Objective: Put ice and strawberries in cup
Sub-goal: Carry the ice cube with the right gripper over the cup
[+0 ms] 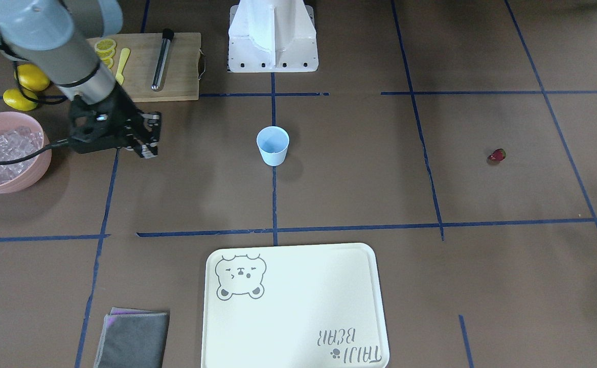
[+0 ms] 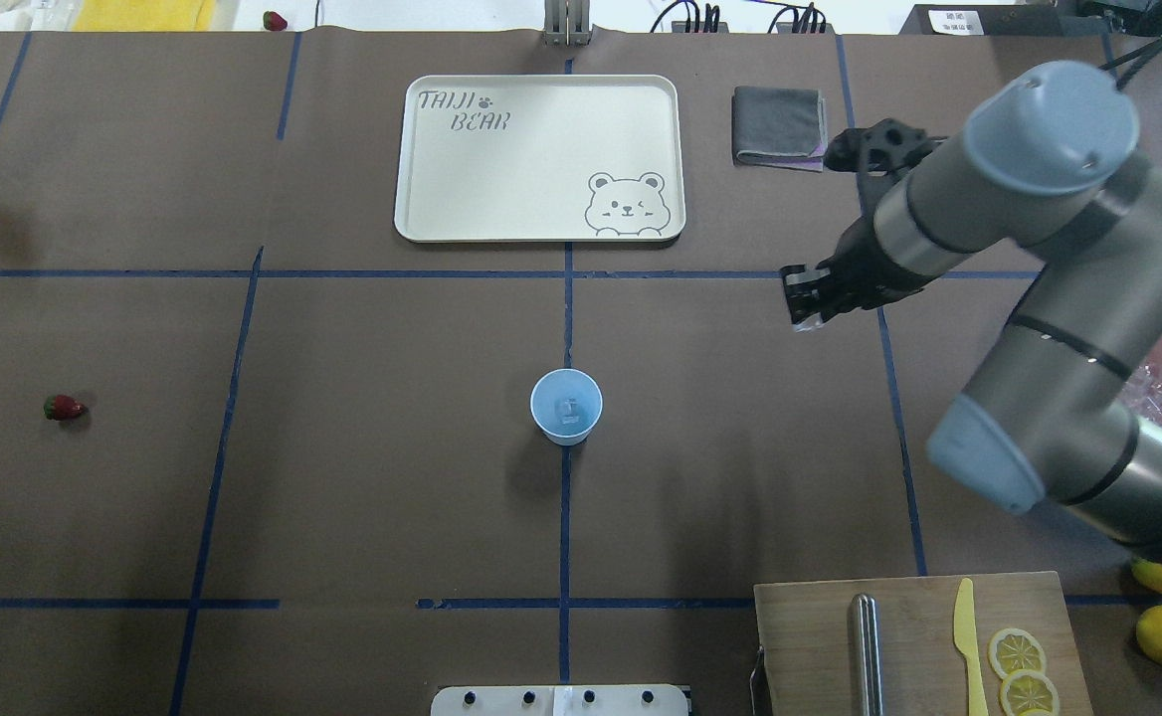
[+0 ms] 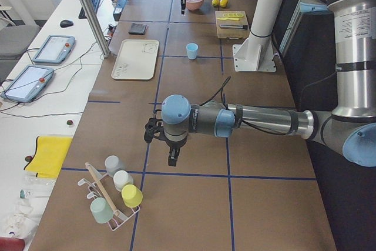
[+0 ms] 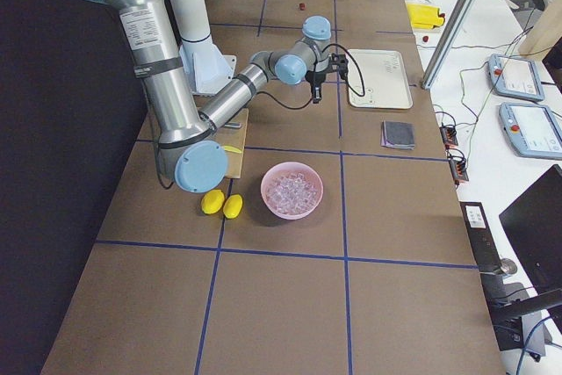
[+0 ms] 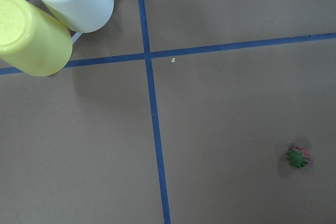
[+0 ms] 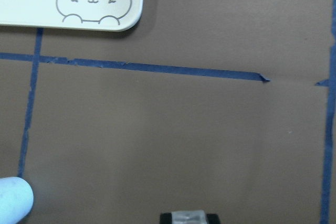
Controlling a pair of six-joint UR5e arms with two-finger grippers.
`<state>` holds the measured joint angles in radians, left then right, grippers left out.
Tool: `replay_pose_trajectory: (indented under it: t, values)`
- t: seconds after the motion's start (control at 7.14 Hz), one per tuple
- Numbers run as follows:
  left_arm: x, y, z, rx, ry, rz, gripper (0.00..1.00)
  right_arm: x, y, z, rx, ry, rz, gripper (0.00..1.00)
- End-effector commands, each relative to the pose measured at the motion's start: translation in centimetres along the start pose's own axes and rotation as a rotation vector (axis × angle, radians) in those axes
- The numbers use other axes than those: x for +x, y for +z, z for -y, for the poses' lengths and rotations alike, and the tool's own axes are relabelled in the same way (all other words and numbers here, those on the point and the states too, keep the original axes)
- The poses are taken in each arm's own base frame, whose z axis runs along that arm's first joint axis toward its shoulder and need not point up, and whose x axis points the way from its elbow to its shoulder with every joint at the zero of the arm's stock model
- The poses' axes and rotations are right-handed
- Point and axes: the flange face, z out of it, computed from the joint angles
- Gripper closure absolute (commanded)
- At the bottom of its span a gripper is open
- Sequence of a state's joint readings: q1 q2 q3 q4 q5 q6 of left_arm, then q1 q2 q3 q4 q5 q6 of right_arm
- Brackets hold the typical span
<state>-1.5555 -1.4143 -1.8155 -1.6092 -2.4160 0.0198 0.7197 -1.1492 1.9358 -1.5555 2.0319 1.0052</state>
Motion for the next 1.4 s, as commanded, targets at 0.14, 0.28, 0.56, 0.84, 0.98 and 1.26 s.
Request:
replay_pose_trajectory:
  t: [0.14,0.28,0.56,0.84,0.98,1.26]
  values:
    - [-0.1,0.1,0.0,-0.003,-0.003,0.0,0.0,-15.9,1.5,-3.3,0.026,0.067,-0.037,0.93]
    - [-0.1,0.1,0.0,-0.003,-0.003,0.0,0.0,-18.7,2.3,-3.5,0.04,0.077,-0.039,0.93]
    - [-0.2,0.2,-0.1,-0.005,-0.005,0.0,0.0,-20.1,3.0,-4.2,0.035,0.074,-0.043,0.92]
    - [-0.2,0.2,-0.1,-0.005,-0.005,0.0,0.0,-20.0,3.2,-4.3,0.032,0.071,-0.045,0.54]
    - [-0.2,0.2,-0.1,-0.005,-0.005,0.0,0.0,-20.0,3.2,-4.3,0.044,0.067,-0.049,0.12]
    - [0.0,0.3,-0.1,-0.007,-0.006,-0.023,0.0,-20.1,3.1,-4.2,0.047,0.069,-0.046,0.05]
